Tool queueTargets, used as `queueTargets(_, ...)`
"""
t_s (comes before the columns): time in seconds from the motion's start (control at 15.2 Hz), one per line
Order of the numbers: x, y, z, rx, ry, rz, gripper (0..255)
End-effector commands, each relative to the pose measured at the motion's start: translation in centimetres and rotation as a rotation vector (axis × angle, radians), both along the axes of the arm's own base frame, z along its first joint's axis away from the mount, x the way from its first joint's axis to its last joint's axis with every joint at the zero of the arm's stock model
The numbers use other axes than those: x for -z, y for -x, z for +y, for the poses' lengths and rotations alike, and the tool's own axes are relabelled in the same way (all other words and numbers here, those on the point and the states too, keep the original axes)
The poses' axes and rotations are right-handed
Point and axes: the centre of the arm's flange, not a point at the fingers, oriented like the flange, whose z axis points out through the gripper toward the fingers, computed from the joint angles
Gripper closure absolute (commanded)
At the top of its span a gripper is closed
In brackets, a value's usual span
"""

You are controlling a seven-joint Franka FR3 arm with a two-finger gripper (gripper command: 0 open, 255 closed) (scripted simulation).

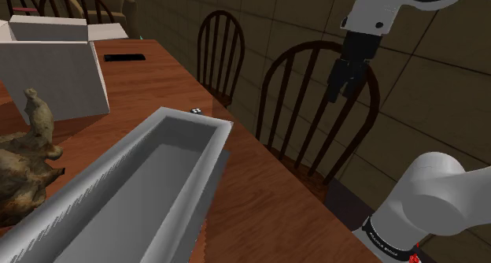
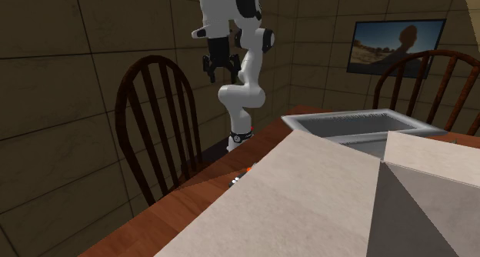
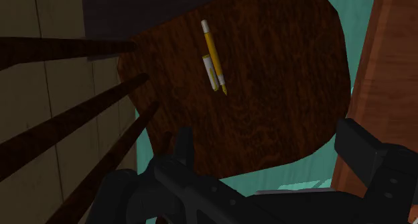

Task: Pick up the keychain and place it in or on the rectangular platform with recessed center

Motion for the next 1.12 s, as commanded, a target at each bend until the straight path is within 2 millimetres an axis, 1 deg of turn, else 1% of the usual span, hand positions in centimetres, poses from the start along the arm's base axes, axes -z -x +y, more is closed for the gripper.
queueTargets(0.0,0.0,0.0,0.0,0.000,0.000,0.000,0)
queueTargets(1.06,5.1,-16.4,12.3,0.013,0.034,-0.024,0)
